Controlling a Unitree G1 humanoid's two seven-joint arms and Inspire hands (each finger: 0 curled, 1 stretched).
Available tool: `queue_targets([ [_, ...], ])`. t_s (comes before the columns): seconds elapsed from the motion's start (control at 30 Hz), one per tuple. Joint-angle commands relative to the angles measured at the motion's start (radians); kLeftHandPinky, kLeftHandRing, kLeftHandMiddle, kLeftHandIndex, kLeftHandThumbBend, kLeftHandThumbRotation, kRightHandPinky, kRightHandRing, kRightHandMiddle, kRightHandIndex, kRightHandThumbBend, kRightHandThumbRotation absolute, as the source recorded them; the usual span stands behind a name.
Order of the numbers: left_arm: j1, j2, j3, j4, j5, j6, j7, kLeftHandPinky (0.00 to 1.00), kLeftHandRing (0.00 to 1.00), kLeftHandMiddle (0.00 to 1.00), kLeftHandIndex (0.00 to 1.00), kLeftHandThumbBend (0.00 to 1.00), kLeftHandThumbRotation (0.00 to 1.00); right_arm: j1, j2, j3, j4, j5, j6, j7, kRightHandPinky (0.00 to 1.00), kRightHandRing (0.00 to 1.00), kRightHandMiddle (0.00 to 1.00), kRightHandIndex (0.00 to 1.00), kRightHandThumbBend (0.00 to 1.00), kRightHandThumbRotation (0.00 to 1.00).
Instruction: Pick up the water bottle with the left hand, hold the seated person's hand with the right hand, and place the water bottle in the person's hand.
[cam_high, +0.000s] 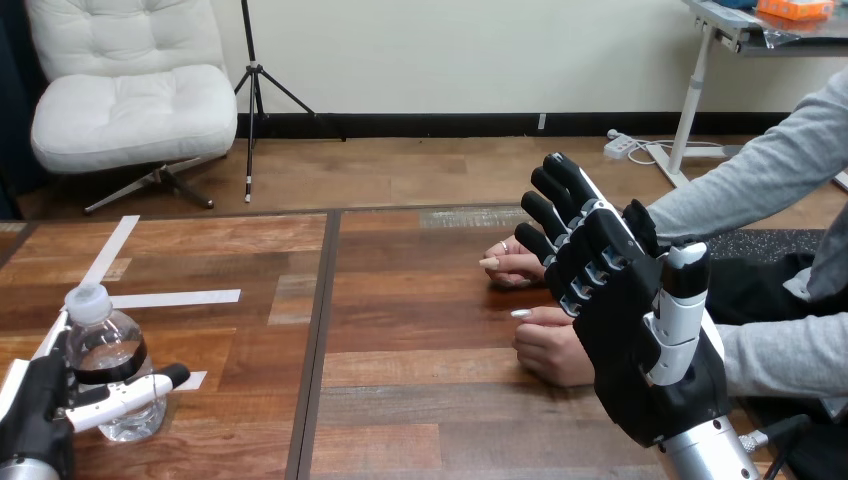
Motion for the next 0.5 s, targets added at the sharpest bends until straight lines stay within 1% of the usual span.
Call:
queue_targets([
  [0.0,-0.086,0.038,-0.017,-0.001,-0.011,-0.002,-0.027,1.0,1.0,1.0,1.0,0.9,0.12,-0.024,-0.002,-0.006,-0.036,0.007,-0.01,0.0,1.0,1.0,0.99,0.96,0.96,1.0],
  [0.17,-0.092,0.041,-0.02,0.007,-0.007,0.002,-0.038,1.0,1.0,1.0,1.0,0.9,0.11,-0.023,-0.003,-0.007,-0.037,0.008,-0.008,-0.001,1.0,1.0,0.99,0.96,0.96,1.0],
  [0.3,-0.098,0.039,-0.016,0.013,-0.014,0.003,-0.047,1.0,1.0,1.0,1.0,0.91,0.12,-0.023,-0.003,-0.007,-0.037,0.008,-0.009,-0.001,1.0,1.0,0.99,0.96,0.96,1.0],
  [0.37,-0.1,0.038,-0.013,0.015,-0.017,0.007,-0.05,0.99,0.97,0.97,0.98,0.91,0.12,-0.023,-0.004,-0.008,-0.037,0.008,-0.01,0.0,1.0,1.0,0.99,0.96,0.96,1.0],
  [0.47,-0.103,0.026,0.009,0.0,-0.065,0.042,-0.091,0.96,0.93,0.93,0.95,0.92,0.11,-0.023,-0.003,-0.008,-0.039,0.006,-0.009,-0.003,1.0,1.0,0.99,0.96,0.96,1.0],
])
